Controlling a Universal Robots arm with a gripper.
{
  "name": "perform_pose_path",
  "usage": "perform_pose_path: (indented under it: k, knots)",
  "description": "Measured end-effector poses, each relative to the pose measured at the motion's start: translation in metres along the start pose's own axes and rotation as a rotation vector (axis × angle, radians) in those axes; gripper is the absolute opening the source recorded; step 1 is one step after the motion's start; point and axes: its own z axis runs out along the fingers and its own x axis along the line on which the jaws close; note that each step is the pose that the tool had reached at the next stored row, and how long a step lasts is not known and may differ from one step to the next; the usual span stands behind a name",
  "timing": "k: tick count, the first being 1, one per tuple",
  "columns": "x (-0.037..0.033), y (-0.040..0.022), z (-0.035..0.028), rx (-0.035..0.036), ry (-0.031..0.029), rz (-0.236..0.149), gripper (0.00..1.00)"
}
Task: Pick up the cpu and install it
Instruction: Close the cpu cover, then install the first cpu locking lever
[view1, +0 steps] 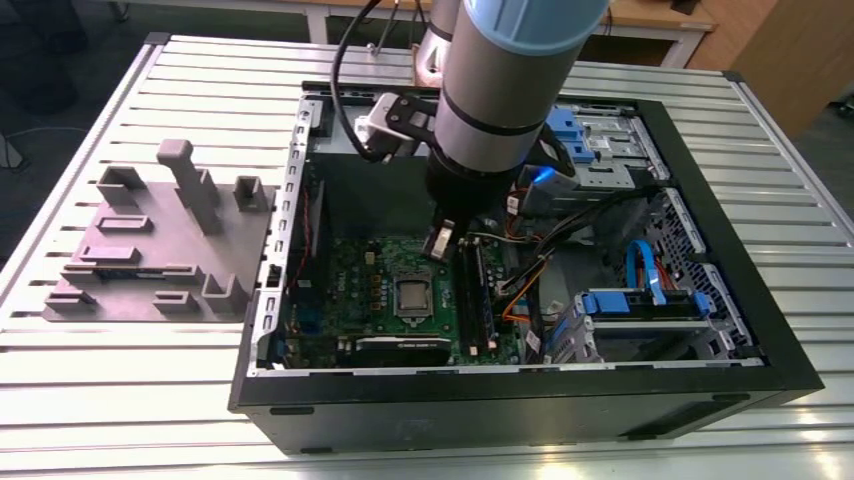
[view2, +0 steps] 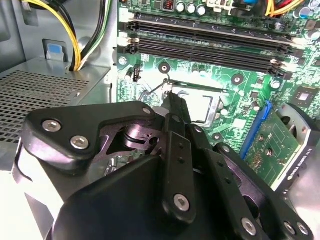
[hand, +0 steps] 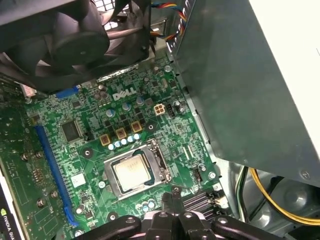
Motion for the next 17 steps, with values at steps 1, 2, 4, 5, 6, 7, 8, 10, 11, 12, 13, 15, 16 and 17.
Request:
perform_pose_path:
  k: [1,2,4,5,6,7,8,10,11,12,13,15,16,17]
  knots:
    - [0.0003,0.0004,0.0000,0.0001,0.0003,-0.001,0.10]
    - [0.0007,0.0011,0.0000,0.0002,0.0005,-0.001,0.10]
    - [0.0021,0.0033,0.0001,0.0002,0.0007,-0.002,0.10]
    - [0.0033,0.0051,0.0002,0.0004,0.0006,-0.002,0.10]
    - [0.0050,0.0079,0.0003,0.0009,0.0005,-0.002,0.10]
    - [0.0066,0.0105,0.0004,0.0015,0.0003,-0.003,0.10]
    - [0.0076,0.0123,0.0005,0.0019,0.0000,-0.003,0.10]
    - [0.0077,0.0124,0.0005,0.0020,0.0000,-0.003,0.10]
    - [0.0077,0.0124,0.0005,0.0020,0.0000,-0.003,0.10]
    - [0.0077,0.0124,0.0005,0.0020,0.0000,-0.003,0.10]
    - [0.0078,0.0124,0.0005,0.0020,-0.0001,-0.003,0.10]
    - [0.0078,0.0124,0.0005,0.0020,0.0000,-0.003,0.10]
    - [0.0078,0.0124,0.0005,0.0019,0.0000,-0.003,0.10]
    - [0.0078,0.0124,0.0005,0.0019,0.0000,-0.003,0.10]
